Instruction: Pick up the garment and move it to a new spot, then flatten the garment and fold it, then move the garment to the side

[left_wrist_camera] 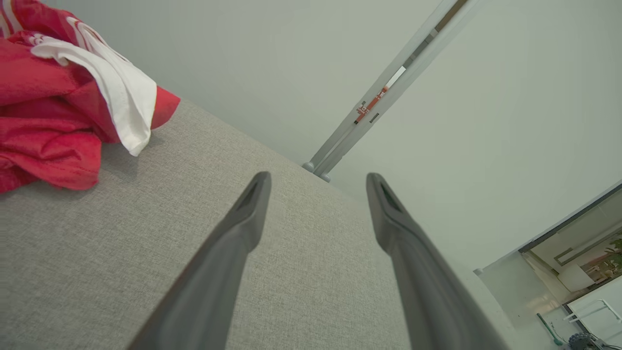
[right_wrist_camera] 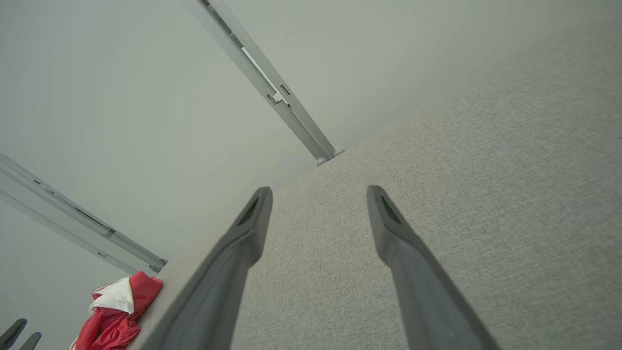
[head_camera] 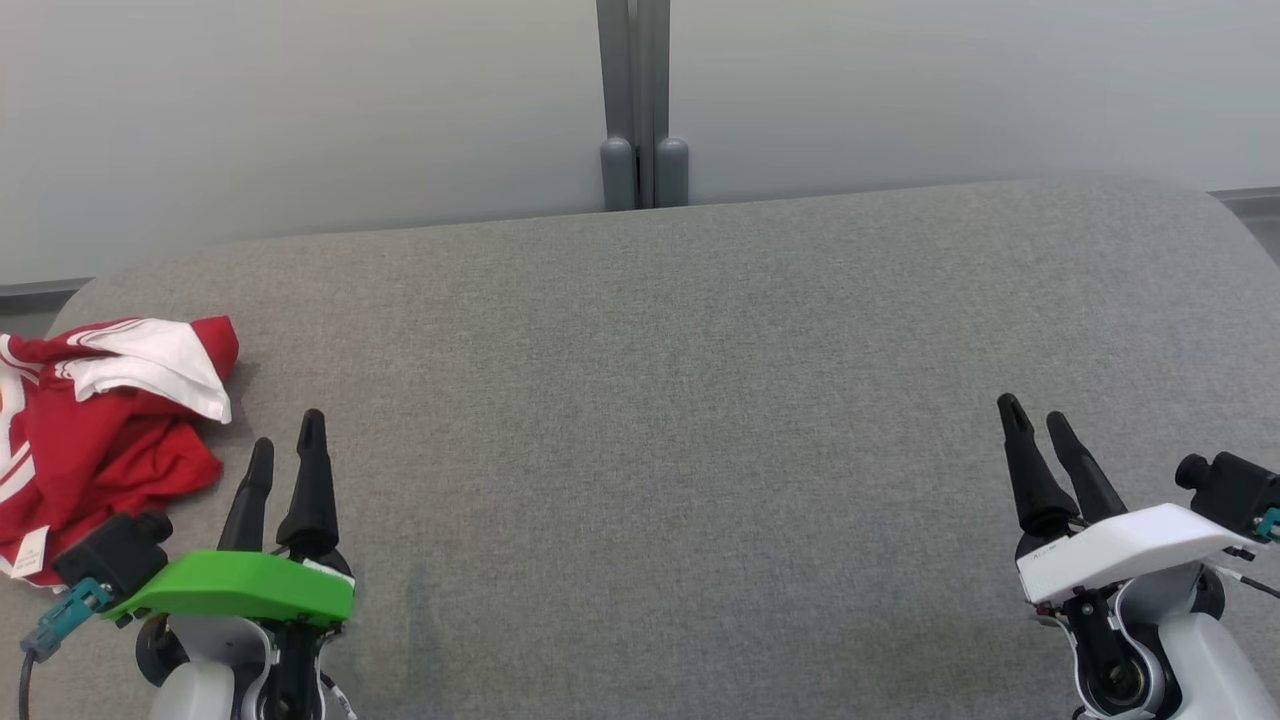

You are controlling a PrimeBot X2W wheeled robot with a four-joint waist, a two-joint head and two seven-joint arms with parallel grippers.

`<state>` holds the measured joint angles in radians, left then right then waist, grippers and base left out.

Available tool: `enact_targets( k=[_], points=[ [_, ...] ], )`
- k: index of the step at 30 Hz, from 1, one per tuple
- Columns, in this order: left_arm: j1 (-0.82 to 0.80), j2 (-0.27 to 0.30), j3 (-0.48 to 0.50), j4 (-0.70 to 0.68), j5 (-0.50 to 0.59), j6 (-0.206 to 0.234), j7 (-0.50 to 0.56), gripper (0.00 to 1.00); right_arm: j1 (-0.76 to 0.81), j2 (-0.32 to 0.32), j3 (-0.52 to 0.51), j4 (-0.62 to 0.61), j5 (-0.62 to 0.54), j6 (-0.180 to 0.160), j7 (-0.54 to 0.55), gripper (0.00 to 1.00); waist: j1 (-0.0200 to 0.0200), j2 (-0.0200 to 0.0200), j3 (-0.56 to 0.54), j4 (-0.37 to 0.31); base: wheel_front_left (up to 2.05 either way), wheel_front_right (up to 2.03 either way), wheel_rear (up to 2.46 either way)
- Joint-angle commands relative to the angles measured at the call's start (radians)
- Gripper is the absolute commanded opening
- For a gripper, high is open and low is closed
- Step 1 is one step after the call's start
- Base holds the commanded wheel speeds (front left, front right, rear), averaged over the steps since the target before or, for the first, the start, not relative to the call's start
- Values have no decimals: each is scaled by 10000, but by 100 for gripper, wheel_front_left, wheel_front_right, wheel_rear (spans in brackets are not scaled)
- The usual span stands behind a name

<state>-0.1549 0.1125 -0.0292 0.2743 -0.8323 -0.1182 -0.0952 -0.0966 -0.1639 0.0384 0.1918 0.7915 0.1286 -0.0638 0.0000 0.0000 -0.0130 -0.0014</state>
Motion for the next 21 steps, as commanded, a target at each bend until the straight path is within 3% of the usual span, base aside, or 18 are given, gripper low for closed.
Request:
enact_targets(
  k=[1, 21],
  points=[
    [-312, 160, -9, -25, 385, 30, -112, 100, -244, -100, 18, -151, -341, 25, -92, 100, 0, 0, -7, 0, 0, 0, 0],
    [-303, 337, -257, 409, 2439, 24, -662, 100, -61, -134, 181, -190, -2462, 28, -402, 100, 0, 0, -72, 19, 0, 0, 0]
  ],
)
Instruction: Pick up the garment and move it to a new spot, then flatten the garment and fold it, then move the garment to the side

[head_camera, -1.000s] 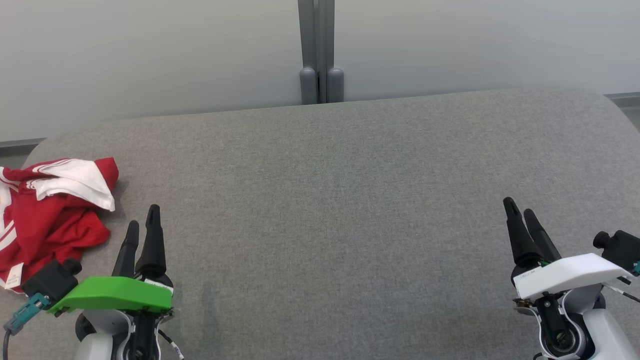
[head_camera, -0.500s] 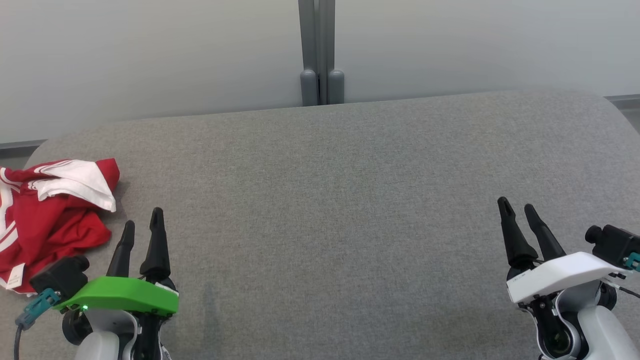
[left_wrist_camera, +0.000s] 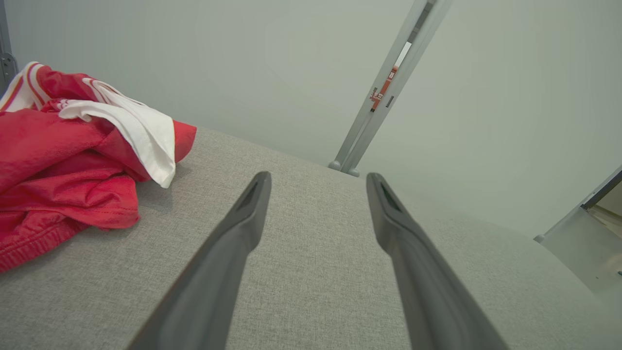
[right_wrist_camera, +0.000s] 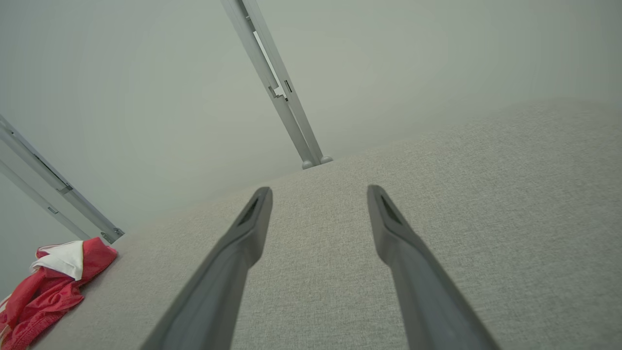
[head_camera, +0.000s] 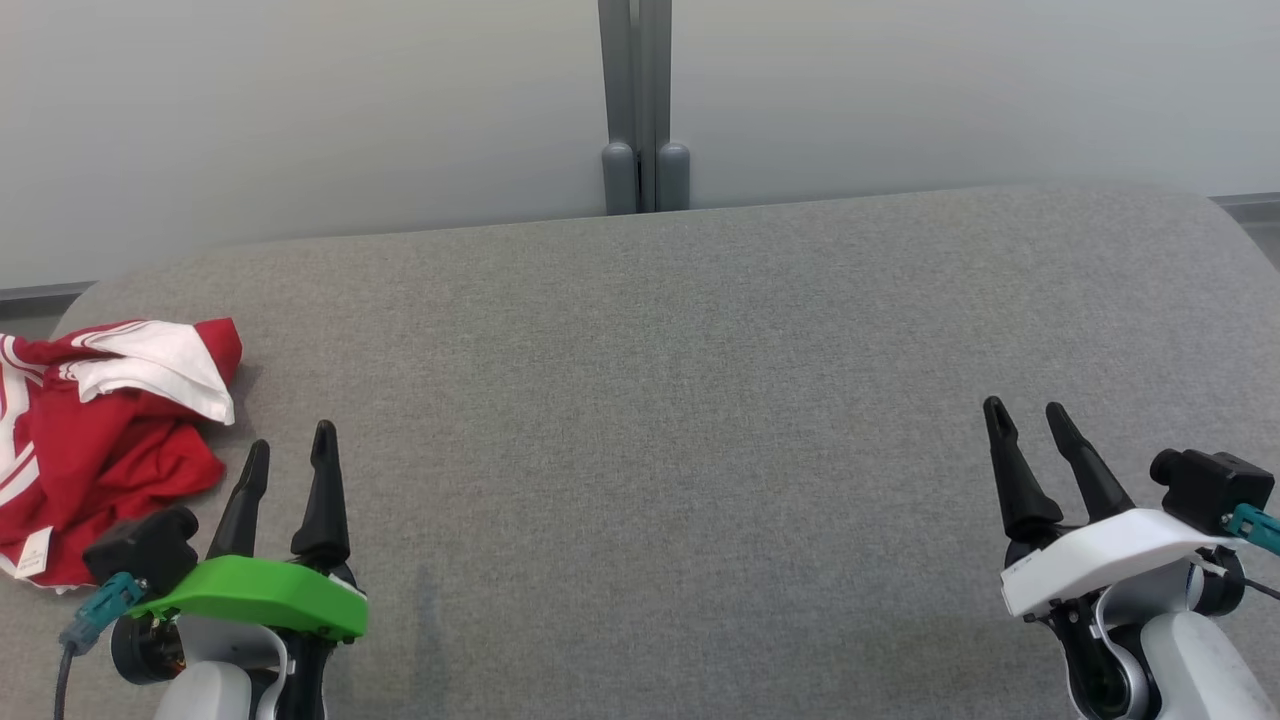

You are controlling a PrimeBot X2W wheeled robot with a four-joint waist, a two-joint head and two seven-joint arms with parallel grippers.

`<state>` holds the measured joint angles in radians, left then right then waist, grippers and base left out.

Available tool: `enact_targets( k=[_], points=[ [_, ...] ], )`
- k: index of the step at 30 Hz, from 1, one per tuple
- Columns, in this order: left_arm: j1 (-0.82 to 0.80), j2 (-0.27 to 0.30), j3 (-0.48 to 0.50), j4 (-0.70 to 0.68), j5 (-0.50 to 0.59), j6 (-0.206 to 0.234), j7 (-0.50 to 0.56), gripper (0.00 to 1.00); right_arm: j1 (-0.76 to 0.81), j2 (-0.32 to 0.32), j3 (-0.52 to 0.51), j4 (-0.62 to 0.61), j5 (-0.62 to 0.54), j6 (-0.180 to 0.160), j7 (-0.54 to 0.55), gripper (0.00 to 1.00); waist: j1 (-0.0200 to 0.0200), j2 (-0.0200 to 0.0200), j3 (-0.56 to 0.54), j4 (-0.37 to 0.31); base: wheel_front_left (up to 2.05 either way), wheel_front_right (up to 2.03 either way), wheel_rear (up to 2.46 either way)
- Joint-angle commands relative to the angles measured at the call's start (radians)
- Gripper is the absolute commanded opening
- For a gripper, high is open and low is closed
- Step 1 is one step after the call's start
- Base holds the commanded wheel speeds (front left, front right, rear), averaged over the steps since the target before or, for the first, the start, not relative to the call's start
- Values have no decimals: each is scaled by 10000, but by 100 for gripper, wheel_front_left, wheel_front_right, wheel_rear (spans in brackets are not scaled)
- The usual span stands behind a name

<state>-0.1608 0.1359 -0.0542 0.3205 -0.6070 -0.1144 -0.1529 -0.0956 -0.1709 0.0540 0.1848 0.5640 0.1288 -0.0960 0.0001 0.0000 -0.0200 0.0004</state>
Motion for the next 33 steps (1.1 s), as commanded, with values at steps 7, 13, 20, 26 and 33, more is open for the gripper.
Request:
enact_targets(
  k=[7, 13, 20, 26, 33],
  points=[
    [-248, 133, -119, 123, 772, -33, -257, 100, 7, -8, 8, -112, -865, 27, -162, 100, -1, 0, -18, -2, 0, 0, 0],
    [-246, 151, -176, 283, 1228, -22, -384, 100, 57, 23, -59, -107, -1381, 28, -249, 100, -1, 0, -44, -10, 0, 0, 0],
    [-288, 214, -209, 487, 1808, -6, -554, 100, 117, 84, -88, -77, -1960, 29, -388, 100, -1, 0, -68, -3, 0, 0, 0],
    [-269, 232, -271, 594, 2270, 24, -690, 100, 160, 104, -73, -49, -2392, 29, -487, 100, -1, 0, -87, 2, 0, 0, 0],
    [-278, 237, -306, 759, 2729, 61, -825, 100, 208, 153, -76, -5, -2786, 20, -602, 100, -1, 0, -96, 5, 0, 0, 0]
  ],
)
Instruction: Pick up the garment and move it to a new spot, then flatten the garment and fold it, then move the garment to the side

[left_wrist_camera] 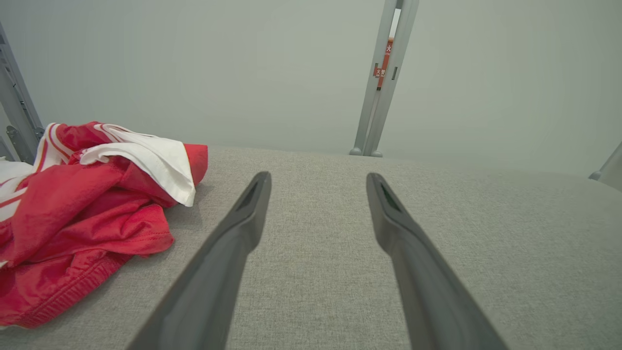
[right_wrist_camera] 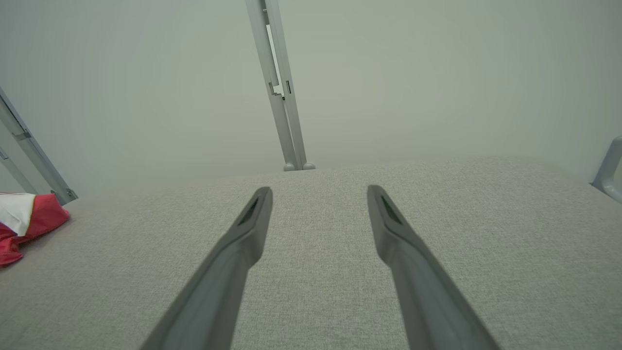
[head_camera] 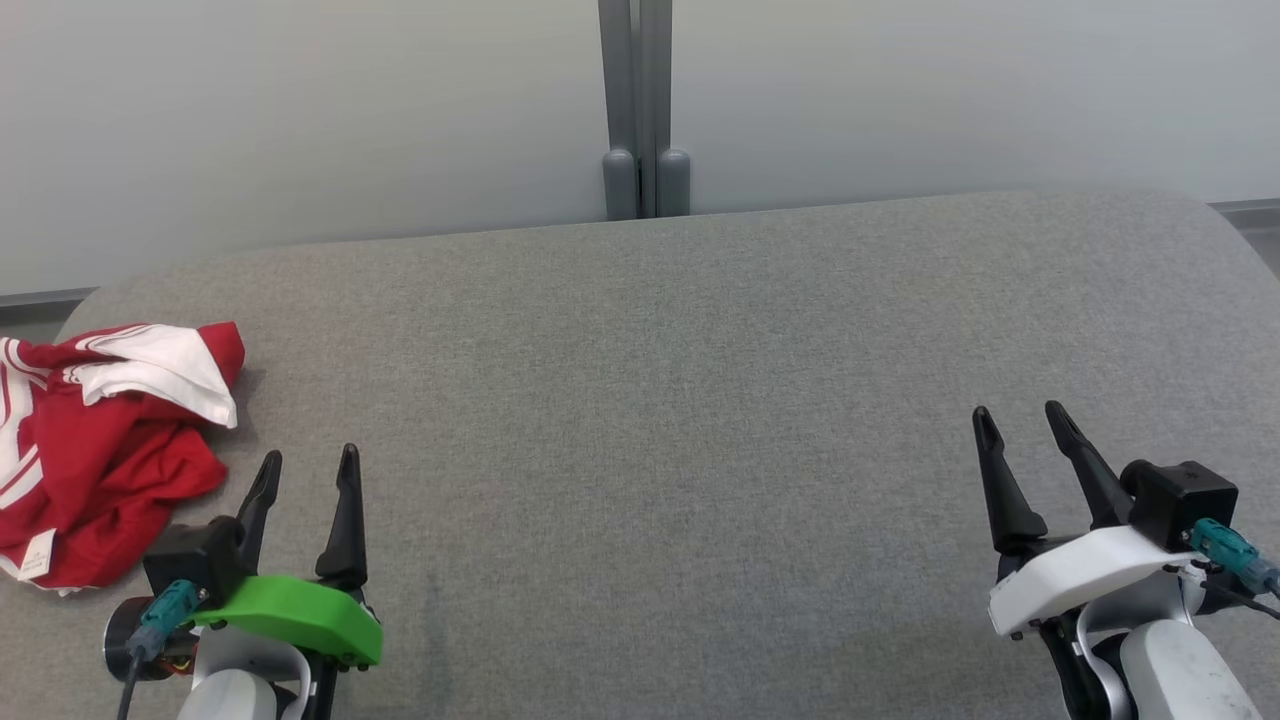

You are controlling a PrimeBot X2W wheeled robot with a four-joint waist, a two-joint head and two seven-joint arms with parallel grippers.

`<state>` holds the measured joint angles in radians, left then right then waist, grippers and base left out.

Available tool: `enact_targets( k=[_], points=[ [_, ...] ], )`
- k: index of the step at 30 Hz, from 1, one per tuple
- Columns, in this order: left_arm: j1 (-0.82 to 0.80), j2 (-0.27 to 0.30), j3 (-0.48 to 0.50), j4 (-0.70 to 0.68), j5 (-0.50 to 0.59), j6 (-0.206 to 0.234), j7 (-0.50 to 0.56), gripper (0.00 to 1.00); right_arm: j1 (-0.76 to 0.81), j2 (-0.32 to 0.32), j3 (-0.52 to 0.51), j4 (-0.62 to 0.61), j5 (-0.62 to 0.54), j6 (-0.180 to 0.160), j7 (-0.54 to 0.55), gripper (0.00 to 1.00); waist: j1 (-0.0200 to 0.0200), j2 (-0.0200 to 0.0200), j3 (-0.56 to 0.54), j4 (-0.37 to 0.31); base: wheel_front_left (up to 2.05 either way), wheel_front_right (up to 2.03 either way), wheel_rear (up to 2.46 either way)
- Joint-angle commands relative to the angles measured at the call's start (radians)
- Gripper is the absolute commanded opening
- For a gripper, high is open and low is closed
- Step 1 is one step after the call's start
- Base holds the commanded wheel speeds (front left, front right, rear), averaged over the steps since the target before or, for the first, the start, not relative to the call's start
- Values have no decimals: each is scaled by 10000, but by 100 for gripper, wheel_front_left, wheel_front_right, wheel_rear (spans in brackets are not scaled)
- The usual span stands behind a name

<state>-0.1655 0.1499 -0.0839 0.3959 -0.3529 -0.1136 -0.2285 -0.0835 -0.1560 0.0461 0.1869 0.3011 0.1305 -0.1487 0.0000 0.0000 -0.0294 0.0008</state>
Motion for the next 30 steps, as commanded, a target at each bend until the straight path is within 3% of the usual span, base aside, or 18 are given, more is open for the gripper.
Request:
enact_targets(
  k=[1, 18, 30],
  points=[
    [-232, 96, -11, 24, 246, 62, -83, 100, 92, 2, 5, -30, -225, 3, -84, 100, 0, 0, -4, 2, 0, 0, 0],
    [-236, 98, -55, 358, 1095, 82, -402, 100, 173, 187, -138, 104, -1068, 4, -339, 100, 0, 0, -42, 16, 0, 0, 0],
    [-203, 37, 140, 355, 870, 169, -362, 100, 232, 261, -214, 124, -846, 4, -385, 100, 0, 0, 2, 253, 0, 0, 0]
  ],
)
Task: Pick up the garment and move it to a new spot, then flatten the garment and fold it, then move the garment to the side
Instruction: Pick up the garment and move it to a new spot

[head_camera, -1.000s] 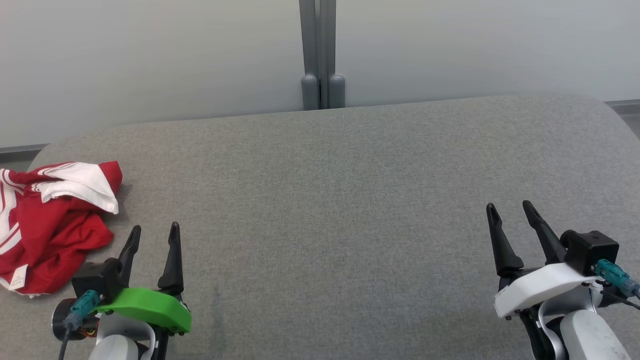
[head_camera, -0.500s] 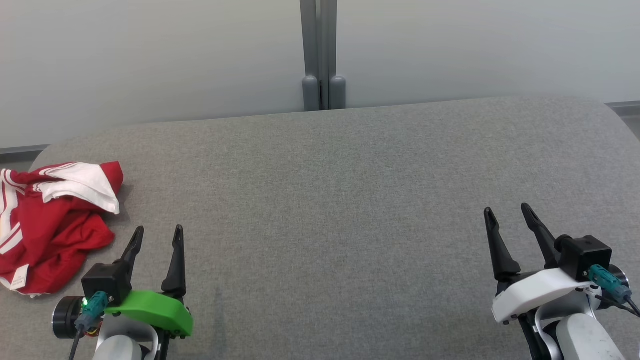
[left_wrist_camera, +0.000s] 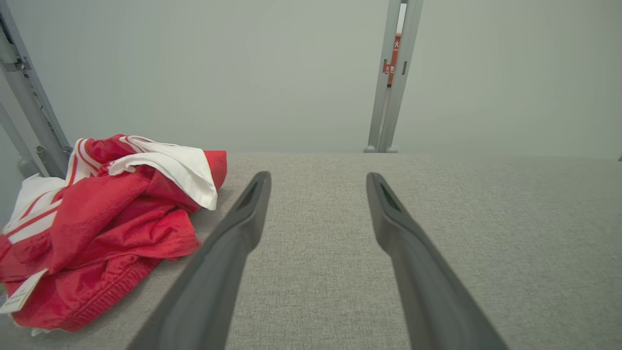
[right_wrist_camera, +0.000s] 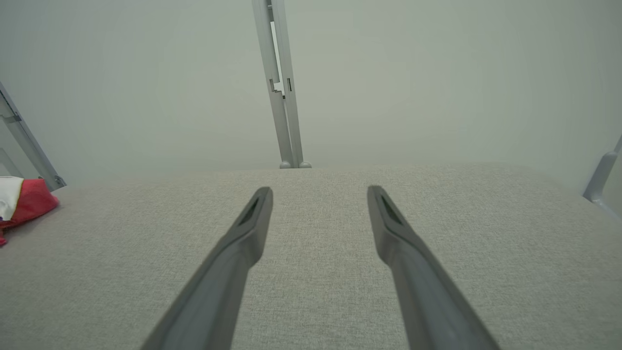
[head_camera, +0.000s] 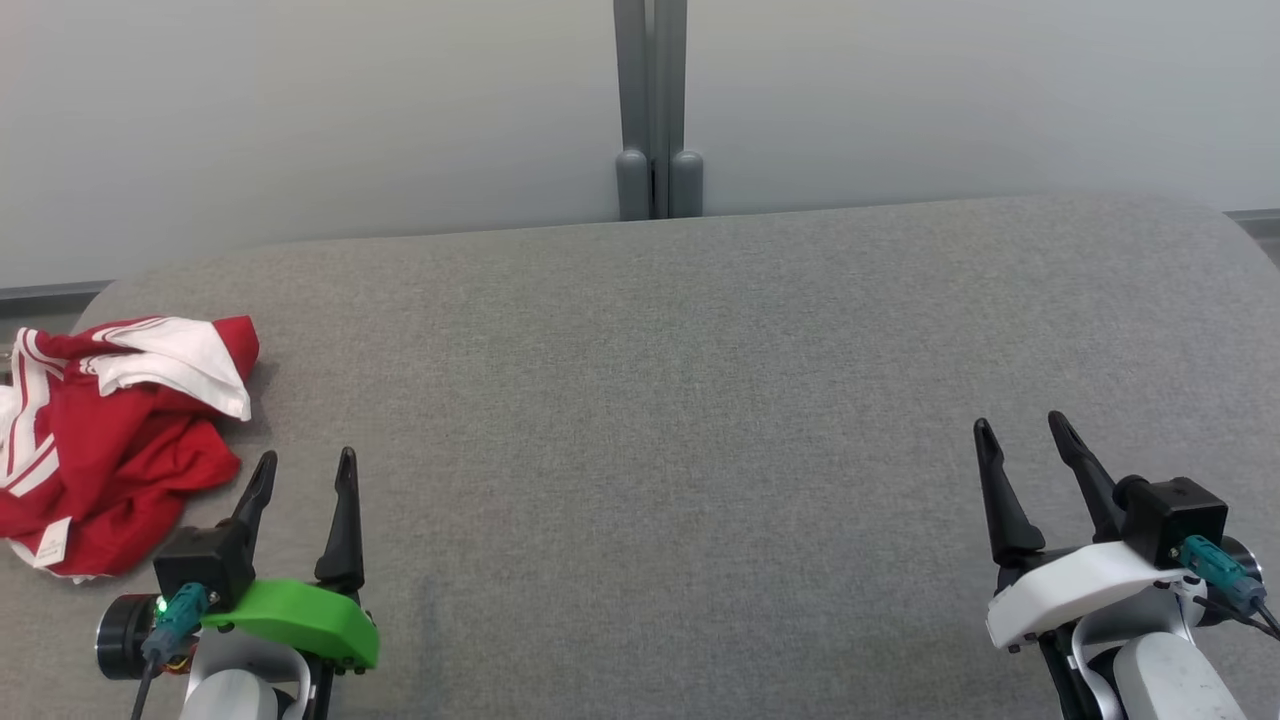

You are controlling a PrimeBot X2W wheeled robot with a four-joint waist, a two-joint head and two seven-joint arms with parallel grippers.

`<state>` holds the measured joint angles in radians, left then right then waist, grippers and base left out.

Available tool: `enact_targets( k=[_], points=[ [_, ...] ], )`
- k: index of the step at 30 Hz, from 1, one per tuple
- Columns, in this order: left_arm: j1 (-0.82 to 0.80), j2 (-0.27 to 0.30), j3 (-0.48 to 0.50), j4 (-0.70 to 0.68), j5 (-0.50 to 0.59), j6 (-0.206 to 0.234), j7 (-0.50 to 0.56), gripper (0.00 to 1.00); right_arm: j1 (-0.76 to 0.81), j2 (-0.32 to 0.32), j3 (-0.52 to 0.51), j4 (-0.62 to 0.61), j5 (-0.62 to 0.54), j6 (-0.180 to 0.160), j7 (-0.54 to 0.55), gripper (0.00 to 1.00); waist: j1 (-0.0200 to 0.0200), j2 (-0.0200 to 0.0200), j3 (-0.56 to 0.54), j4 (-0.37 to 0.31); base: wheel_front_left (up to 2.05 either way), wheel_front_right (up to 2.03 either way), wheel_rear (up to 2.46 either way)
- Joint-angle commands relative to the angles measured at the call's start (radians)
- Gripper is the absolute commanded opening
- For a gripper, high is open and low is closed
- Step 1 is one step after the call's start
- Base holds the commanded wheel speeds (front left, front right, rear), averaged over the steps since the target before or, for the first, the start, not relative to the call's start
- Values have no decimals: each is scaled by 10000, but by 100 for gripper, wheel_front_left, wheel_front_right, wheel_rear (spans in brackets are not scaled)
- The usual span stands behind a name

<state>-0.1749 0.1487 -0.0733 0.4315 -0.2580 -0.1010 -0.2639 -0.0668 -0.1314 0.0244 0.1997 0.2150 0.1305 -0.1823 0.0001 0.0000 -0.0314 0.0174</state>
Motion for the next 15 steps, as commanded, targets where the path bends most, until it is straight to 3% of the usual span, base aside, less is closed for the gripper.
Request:
enact_targets(
  k=[1, 15],
  points=[
    [-131, 48, 56, 4, -90, 57, -7, 100, 69, 24, 25, -24, 32, 4, -50, 100, -1, 0, 39, 175, 0, 0, 0],
    [-39, 138, 600, -190, -234, 356, -5, 100, -203, -18, 414, -354, 104, 4, 27, 100, -1, 0, 310, 2159, 0, 0, 0]
  ],
)
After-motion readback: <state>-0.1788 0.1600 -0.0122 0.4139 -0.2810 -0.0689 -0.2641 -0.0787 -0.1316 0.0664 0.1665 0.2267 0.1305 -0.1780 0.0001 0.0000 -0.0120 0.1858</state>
